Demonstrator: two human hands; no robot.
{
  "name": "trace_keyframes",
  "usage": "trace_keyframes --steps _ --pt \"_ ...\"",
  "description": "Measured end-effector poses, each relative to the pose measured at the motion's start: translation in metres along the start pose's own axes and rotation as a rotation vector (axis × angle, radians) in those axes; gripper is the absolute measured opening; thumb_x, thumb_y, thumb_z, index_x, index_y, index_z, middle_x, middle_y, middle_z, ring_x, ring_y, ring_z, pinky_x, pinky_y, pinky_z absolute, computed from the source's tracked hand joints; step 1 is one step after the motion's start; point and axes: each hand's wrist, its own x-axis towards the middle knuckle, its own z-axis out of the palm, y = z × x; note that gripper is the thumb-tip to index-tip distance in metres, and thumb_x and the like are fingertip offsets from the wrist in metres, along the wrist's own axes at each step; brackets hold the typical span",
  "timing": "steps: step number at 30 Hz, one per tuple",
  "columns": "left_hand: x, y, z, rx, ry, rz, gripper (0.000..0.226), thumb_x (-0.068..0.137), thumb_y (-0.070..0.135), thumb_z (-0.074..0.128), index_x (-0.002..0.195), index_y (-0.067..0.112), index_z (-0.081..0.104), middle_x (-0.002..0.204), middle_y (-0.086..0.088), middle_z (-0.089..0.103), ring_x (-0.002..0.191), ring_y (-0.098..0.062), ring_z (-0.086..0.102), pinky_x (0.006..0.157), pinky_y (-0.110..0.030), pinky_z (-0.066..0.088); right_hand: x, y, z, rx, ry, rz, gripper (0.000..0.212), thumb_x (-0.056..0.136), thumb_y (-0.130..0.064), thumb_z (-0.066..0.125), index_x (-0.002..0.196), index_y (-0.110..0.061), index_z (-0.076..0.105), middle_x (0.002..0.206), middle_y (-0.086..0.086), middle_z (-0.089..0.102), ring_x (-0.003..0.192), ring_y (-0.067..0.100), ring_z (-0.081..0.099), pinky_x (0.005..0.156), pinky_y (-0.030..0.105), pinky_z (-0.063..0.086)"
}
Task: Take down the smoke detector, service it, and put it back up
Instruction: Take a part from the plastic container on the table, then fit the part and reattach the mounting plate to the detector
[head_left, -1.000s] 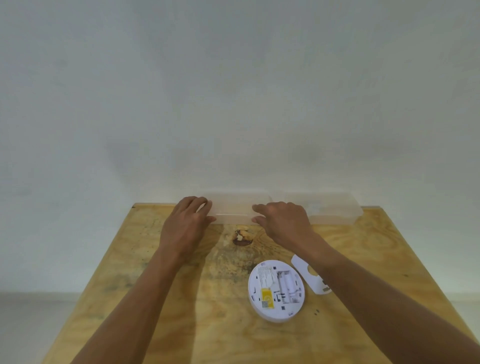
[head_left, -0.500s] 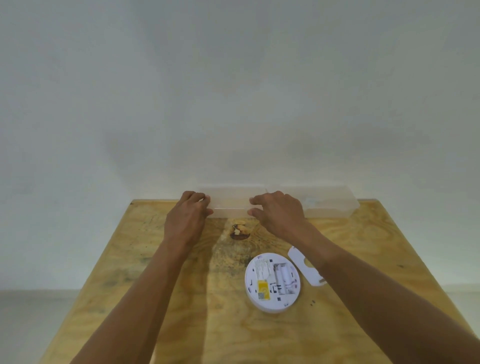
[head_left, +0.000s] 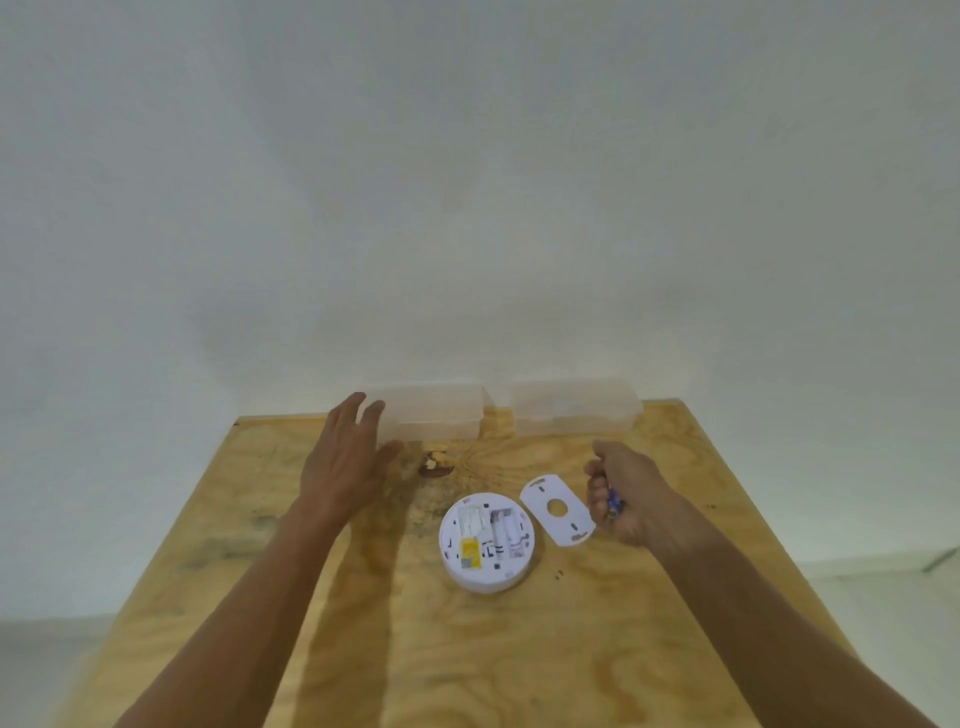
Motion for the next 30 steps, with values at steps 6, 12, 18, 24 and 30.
trace_keyframes --steps 6,12,18,24,30 --pt "-0.057 0.023 0.005 -0.207 0.037 0.057 0.059 0.095 0.043 0.061 0.146 0.015 0.046 0.159 -0.008 0.031 0.144 -0.028 0.034 0.106 -0.044 0.042 -0.013 0.017 -0.025 0.114 0.044 0.043 0.022 0.099 -0.015 0.037 0.094 -0.001 0.052 0.079 0.008 0.038 0.053 0.014 0.031 0.044 0.021 0.036" --pt "-0.097 0.048 0.008 -0.342 0.028 0.058 0.058 0.096 0.042 0.06 0.145 0.015 0.047 0.155 -0.007 0.036 0.142 -0.026 0.039 0.11 -0.038 0.038 -0.031 0.02 -0.038 0.055 0.07 0.005 0.014 0.091 -0.001 0.031 0.088 -0.004 0.043 0.086 0.012 0.037 0.062 0.021 0.032 0.054 0.032 0.041" --pt "-0.115 0.064 0.006 -0.425 -0.038 0.084 0.062 0.095 0.05 0.058 0.148 0.022 0.043 0.156 -0.003 0.036 0.141 -0.024 0.04 0.113 -0.042 0.038 -0.037 0.027 -0.038 0.034 -0.001 -0.091 0.018 0.092 0.016 0.039 0.105 0.006 0.046 0.094 0.021 0.046 0.064 0.026 0.047 0.06 0.038 0.051" --pt "-0.123 0.067 0.011 -0.444 -0.105 0.107 0.074 0.085 0.058 0.067 0.146 0.027 0.04 0.146 0.008 0.044 0.134 -0.017 0.044 0.102 -0.032 0.041 -0.043 0.037 -0.031 0.209 -0.113 -0.042 0.017 0.097 0.009 0.051 0.112 0.015 0.052 0.096 0.025 0.06 0.075 0.031 0.066 0.067 0.035 0.06" --pt "-0.123 0.068 0.018 -0.449 -0.189 0.082 0.087 0.073 0.07 0.071 0.145 0.031 0.039 0.145 0.006 0.047 0.129 -0.015 0.049 0.101 -0.033 0.045 -0.047 0.043 -0.021 0.335 -0.133 0.029 0.021 0.096 0.002 0.057 0.116 0.007 0.058 0.111 0.018 0.057 0.076 0.023 0.057 0.053 0.027 0.058"
